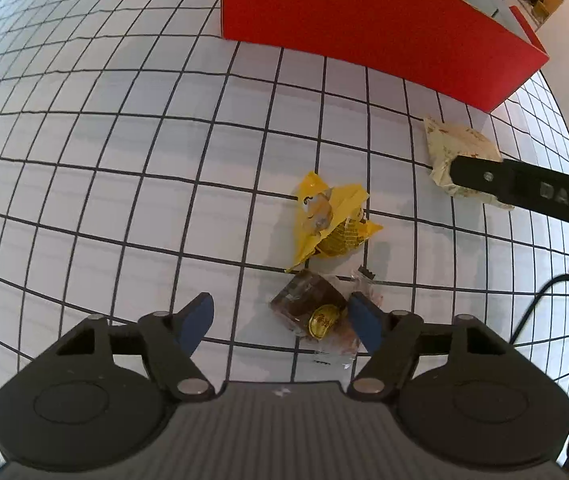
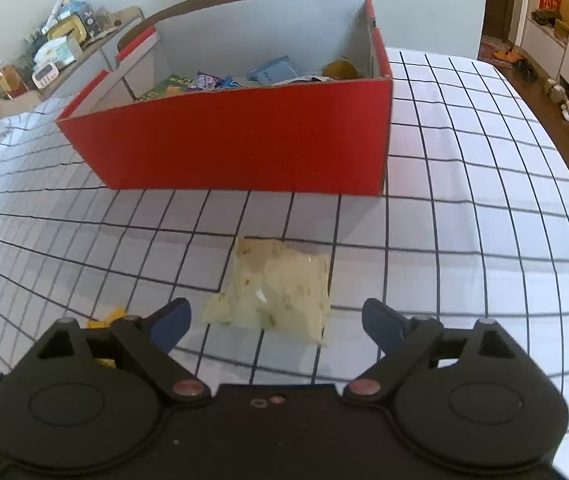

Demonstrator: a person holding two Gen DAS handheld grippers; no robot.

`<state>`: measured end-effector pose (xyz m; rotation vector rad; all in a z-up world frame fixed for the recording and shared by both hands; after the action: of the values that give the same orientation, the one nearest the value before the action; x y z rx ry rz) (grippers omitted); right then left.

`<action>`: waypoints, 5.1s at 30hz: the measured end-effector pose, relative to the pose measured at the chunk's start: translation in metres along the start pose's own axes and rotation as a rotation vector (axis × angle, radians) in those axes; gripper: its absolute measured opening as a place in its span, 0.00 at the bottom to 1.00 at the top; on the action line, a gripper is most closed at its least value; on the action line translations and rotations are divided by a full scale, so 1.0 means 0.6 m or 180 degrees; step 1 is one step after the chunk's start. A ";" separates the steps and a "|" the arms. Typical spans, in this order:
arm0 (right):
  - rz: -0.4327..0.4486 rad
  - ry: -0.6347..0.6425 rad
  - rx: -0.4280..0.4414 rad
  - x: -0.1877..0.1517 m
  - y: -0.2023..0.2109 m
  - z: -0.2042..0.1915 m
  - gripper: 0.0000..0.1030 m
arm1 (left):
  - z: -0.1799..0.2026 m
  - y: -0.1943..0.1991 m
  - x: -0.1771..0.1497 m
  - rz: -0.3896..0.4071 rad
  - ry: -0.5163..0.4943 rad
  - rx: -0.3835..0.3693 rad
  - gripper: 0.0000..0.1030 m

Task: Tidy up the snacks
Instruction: 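Grasp the brown cake packet with the left tool while the right tool grasps the pale bun bag, then carry the cake packet and bun bag over the red box and lower them in, then open both tools to drop the cake packet and bun bag into the box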

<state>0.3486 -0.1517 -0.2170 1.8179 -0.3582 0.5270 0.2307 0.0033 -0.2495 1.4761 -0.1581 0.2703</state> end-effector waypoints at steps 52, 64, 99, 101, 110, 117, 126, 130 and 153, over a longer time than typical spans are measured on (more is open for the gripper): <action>0.0472 0.0130 0.0534 0.014 0.201 -0.076 0.32 | -0.011 0.235 0.074 0.0975 -0.0044 -0.0160 0.35; 0.0744 0.0210 0.0565 0.090 0.242 -0.099 0.32 | 0.014 0.298 0.181 0.1314 -0.0223 0.0021 0.35; 0.0456 0.0091 0.0243 0.259 0.049 -0.051 0.32 | -0.002 0.148 0.416 0.1070 -0.0262 0.0423 0.35; 0.0395 0.0102 0.0227 0.257 0.034 -0.052 0.32 | -0.006 0.130 0.419 0.1009 -0.0263 0.0448 0.35; 0.0203 0.0162 0.0162 0.252 -0.020 -0.054 0.32 | -0.021 0.072 0.426 0.0817 -0.0282 0.0528 0.35; 0.0141 0.0192 0.0086 0.246 -0.037 -0.046 0.32 | -0.024 0.045 0.424 0.0728 -0.0286 0.0514 0.35; 0.0082 0.0260 0.0047 0.238 -0.040 -0.047 0.35 | -0.018 0.037 0.417 0.0683 -0.0301 0.0516 0.36; 0.0066 0.0260 0.0039 0.234 -0.035 -0.046 0.37 | -0.016 0.045 0.412 0.0708 -0.0291 0.0503 0.40; 0.0446 0.0178 0.0237 0.208 0.093 -0.066 0.62 | 0.011 0.178 0.340 0.1138 -0.0391 0.0350 0.54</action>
<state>0.4209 -0.1284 -0.0966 1.8544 -0.4348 0.6954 0.3974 0.0215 -0.0915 1.5699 -0.5156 0.4828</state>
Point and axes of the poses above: each gripper's, at about its wrist camera, not at the fingertips, and y roughly against the way its jaws point, z to its right, x to its top, the point moved 9 cm from there along -y, roughly the way its jaws point, and after that the axes turned 11 degrees about -y, right-handed, at the moved point
